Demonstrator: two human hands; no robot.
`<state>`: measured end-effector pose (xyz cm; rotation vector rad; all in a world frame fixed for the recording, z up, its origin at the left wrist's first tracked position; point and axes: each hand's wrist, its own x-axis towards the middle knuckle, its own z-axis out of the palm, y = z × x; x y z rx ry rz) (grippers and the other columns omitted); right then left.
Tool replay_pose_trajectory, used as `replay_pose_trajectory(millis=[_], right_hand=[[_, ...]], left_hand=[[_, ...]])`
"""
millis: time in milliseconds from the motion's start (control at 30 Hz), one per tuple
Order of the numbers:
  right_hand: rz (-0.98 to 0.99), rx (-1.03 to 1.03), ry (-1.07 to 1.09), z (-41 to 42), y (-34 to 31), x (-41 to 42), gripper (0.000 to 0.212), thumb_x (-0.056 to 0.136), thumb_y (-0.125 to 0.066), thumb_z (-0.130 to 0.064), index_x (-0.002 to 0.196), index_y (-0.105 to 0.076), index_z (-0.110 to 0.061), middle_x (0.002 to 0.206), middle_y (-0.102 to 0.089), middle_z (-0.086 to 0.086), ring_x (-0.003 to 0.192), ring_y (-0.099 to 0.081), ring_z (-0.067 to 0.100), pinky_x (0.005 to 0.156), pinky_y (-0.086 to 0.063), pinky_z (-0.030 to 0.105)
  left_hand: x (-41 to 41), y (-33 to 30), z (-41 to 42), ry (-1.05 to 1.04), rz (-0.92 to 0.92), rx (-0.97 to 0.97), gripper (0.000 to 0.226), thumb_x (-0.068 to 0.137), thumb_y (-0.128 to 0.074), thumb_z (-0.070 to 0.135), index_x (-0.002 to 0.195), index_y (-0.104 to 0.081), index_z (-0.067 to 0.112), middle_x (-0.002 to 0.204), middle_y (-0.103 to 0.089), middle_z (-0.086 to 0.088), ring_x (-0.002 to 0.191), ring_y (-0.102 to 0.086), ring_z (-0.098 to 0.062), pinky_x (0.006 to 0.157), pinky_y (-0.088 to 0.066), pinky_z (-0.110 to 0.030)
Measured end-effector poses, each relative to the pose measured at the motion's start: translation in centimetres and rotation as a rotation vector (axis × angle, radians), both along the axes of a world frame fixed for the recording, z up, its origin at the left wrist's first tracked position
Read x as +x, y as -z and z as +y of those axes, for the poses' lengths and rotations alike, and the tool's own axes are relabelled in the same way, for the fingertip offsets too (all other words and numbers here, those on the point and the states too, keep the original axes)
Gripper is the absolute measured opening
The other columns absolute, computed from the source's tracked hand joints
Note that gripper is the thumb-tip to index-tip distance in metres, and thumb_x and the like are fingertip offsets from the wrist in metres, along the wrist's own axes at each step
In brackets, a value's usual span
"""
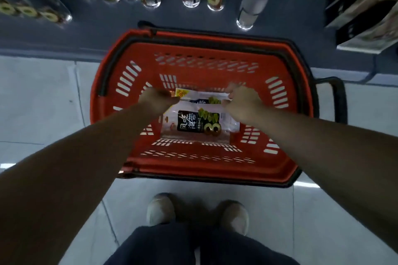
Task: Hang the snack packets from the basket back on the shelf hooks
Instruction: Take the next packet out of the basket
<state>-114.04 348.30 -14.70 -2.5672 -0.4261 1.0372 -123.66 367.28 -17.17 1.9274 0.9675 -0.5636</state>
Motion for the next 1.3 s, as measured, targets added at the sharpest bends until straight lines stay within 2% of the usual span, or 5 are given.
replay_pose_trajectory(millis=[167,367,667,967,1300], right_hand=[[0.025,-0.078,-0.217,1.4,10.0,1.3,0.051,0.094,-0.058,-0.027,0.138,-0.041,-0.006,0.134,-0.053,0.018,0.108,-0.059,0.031,0.083,-0.051,0.032],[0.033,-0.135,-0.445,4.3,18.5,2.4,0.075,0.085,-0.064,-0.046,0.147,-0.031,-0.019,0.151,-0.035,0.011,0.133,-0.041,0.029,0.103,-0.042,0.034],[-0.023,-0.182,-0.452,4.4,21.9,0.5,0.092,0.073,-0.076,-0.047,0.146,-0.028,-0.018,0.148,-0.029,0.004,0.139,-0.023,0.027,0.113,-0.027,0.045],[0.046,-0.124,-0.161,3.1,21.2,2.7,0.092,0.064,-0.087,-0.036,0.133,-0.034,-0.008,0.134,-0.041,0.008,0.129,-0.038,0.029,0.096,-0.040,0.038],[0.248,0.435,0.167,0.6,18.0,3.3,0.057,0.066,-0.085,-0.005,0.116,-0.062,-0.015,0.109,-0.070,-0.004,0.100,-0.066,0.012,0.091,-0.051,0.034]], left_hand=[[1.2,8.6,1.7,0.259,0.293,0.100,0.047,0.085,-0.070,0.027,0.120,-0.058,-0.003,0.066,-0.049,-0.004,0.057,-0.047,-0.015,0.048,-0.035,-0.023],[1.6,16.4,4.1,0.546,0.547,0.189,0.067,0.083,-0.070,0.042,0.137,-0.046,0.012,0.126,-0.060,-0.009,0.104,-0.064,-0.023,0.084,-0.056,-0.032],[2.1,19.8,4.1,0.431,0.187,0.080,0.018,0.083,-0.070,0.006,0.099,-0.061,0.008,0.073,-0.054,0.003,0.062,-0.051,-0.008,0.050,-0.041,-0.013],[3.6,19.4,4.2,0.189,-0.157,-0.191,0.015,0.084,-0.072,0.015,0.093,-0.063,0.007,0.097,-0.071,-0.009,0.091,-0.068,-0.027,0.076,-0.057,-0.030],[1.6,19.4,6.4,0.145,0.253,-0.494,0.060,0.055,-0.090,0.040,0.110,-0.067,0.031,0.118,-0.068,0.003,0.114,-0.061,-0.017,0.099,-0.048,-0.039]])
